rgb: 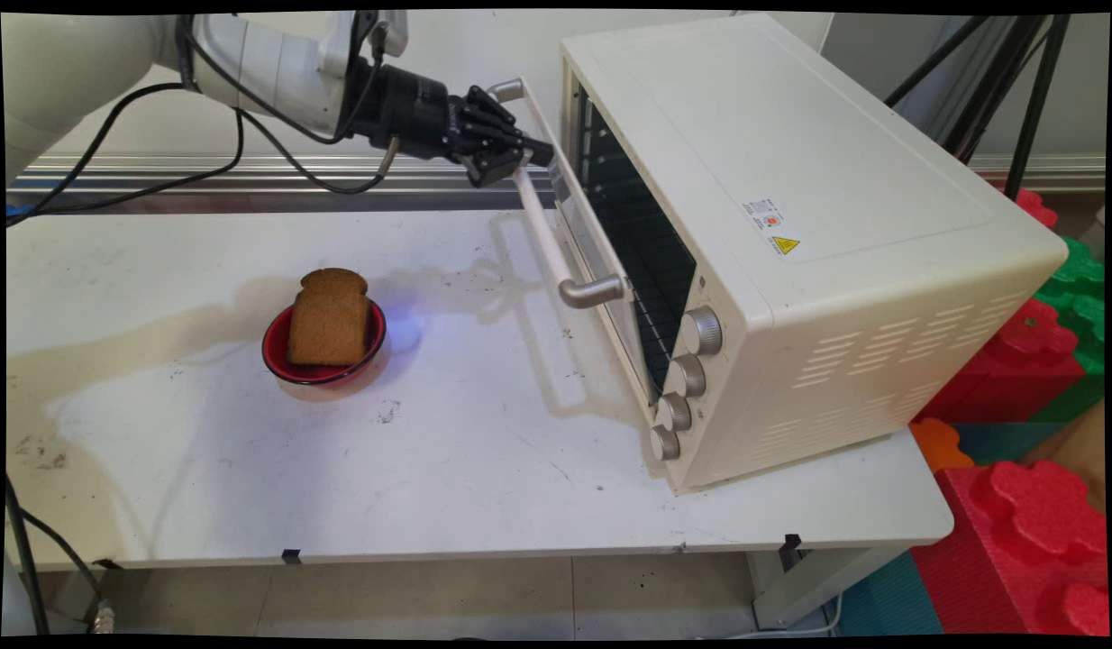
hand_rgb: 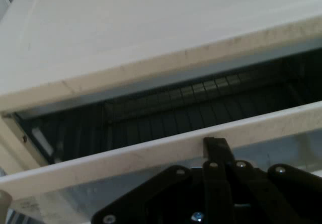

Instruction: Open the oven

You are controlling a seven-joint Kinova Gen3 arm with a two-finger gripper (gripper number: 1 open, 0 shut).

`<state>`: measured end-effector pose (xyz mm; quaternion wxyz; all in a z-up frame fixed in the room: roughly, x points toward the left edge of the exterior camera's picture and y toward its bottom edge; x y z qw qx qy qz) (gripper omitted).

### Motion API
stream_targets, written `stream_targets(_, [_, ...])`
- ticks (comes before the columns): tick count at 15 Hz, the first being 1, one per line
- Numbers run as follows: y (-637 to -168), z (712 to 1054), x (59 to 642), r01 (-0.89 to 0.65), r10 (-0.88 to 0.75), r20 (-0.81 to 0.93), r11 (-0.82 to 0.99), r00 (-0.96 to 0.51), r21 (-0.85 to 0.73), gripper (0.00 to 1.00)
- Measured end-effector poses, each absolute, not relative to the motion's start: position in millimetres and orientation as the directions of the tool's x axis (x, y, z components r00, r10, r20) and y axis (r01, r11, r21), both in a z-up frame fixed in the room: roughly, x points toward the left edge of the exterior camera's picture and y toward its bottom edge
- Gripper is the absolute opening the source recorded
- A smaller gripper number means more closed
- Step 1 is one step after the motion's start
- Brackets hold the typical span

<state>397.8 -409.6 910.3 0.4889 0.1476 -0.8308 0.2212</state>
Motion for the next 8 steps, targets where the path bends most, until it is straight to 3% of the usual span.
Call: stream_targets(8, [-398,897,418,-0.441,-0.034,0.858,0.868,-0.513,-0.229,0.0])
